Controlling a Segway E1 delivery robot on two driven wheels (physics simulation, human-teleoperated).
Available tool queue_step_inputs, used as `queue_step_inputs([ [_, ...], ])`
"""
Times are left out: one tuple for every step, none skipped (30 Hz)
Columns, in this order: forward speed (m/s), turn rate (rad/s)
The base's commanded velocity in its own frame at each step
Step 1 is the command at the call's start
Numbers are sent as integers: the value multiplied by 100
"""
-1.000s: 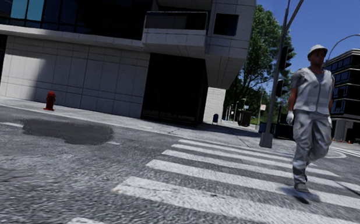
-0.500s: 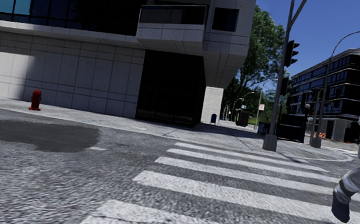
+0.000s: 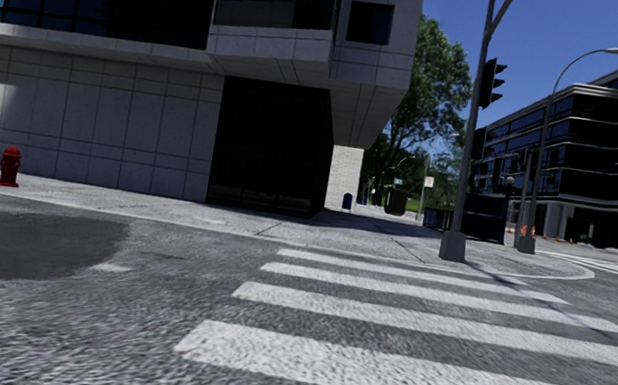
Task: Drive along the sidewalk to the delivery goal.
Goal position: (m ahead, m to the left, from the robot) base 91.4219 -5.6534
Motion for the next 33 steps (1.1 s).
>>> queue_step_inputs([
  [118,-41],
  [118,-50],
  [118,-54],
  [118,-54],
  [118,-55],
  [118,-55],
  [118,-55],
  [118,-55],
  [118,-55],
  [117,-55],
  [117,-55],
  [117,-55],
  [117,-53],
  [118,-47],
  [118,-47],
  [143,-21],
  [167,0],
  [182,0],
  [182,0],
  [186,0],
  [187,0],
  [187,0],
  [187,0],
  [200,0],
  [200,0],
  [200,0],
  [200,0],
  [200,0],
  [200,0],
  [200,0],
  [200,23],
  [200,44],
  [200,44],
])
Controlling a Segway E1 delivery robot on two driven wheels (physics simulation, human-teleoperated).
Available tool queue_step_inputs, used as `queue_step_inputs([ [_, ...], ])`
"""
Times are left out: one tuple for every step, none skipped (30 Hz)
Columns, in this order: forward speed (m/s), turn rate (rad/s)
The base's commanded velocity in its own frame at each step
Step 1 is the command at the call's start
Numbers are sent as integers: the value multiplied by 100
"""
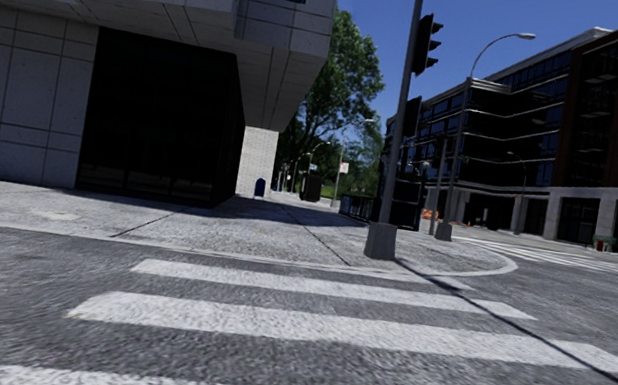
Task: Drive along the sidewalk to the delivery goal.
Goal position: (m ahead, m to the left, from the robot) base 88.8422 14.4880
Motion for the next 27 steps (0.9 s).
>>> queue_step_inputs([
  [200,51],
  [200,52],
  [200,52],
  [200,51],
  [200,34],
  [200,14],
  [200,14],
  [200,6],
  [200,3],
  [200,3],
  [200,3],
  [200,3],
  [200,4],
  [200,12],
  [200,12],
  [200,19],
  [200,21],
  [200,21],
  [200,22],
  [200,20],
  [200,20],
  [200,6],
  [200,0],
  [200,0],
  [200,0],
  [200,0],
  [200,0],
])
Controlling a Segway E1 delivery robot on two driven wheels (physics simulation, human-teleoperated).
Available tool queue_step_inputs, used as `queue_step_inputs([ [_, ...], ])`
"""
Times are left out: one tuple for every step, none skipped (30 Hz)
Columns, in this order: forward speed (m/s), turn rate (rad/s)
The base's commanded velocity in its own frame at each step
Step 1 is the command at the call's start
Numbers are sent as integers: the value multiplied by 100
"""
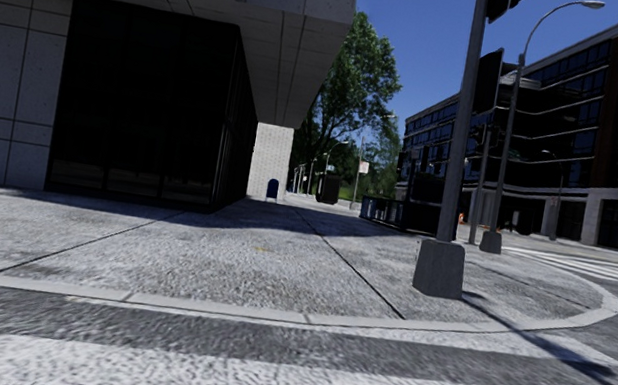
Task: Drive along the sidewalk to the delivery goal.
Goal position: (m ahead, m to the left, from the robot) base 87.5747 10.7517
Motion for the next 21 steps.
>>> queue_step_inputs([
  [200,0],
  [200,0],
  [200,0],
  [200,0],
  [200,0],
  [200,0],
  [200,0],
  [200,0],
  [200,5],
  [200,26],
  [200,35],
  [200,35],
  [200,37],
  [200,37],
  [200,20],
  [200,20],
  [200,0],
  [200,0],
  [200,0],
  [200,0],
  [200,0],
])
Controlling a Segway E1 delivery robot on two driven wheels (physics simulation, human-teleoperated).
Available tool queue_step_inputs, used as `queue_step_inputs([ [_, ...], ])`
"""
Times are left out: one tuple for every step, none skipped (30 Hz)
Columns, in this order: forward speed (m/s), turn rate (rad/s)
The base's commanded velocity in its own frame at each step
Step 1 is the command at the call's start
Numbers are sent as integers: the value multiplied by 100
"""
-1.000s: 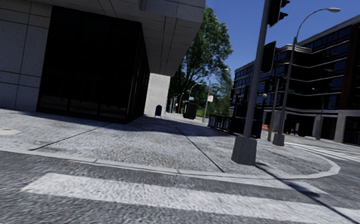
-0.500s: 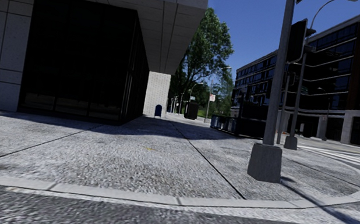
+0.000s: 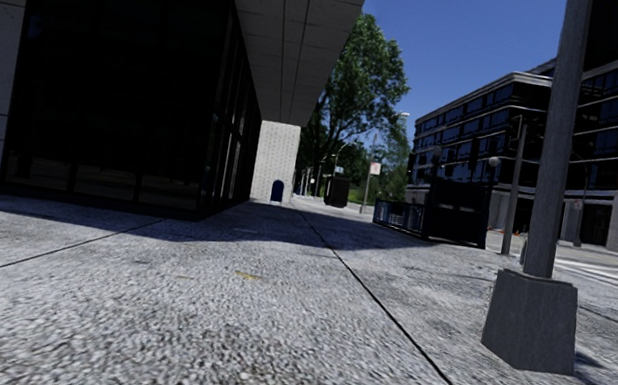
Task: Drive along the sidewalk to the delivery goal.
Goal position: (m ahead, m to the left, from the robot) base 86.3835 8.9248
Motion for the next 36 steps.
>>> queue_step_inputs([
  [200,0],
  [200,0],
  [200,0],
  [200,0],
  [200,0],
  [200,0],
  [200,0],
  [200,0],
  [200,0],
  [200,0],
  [200,0],
  [200,0],
  [200,0],
  [200,0],
  [200,0],
  [200,0],
  [200,0],
  [200,0],
  [200,0],
  [200,0],
  [200,0],
  [200,0],
  [200,0],
  [200,0],
  [200,0],
  [200,0],
  [200,0],
  [200,0],
  [200,0],
  [200,0],
  [200,0],
  [200,0],
  [200,0],
  [200,0],
  [200,0],
  [200,0],
])
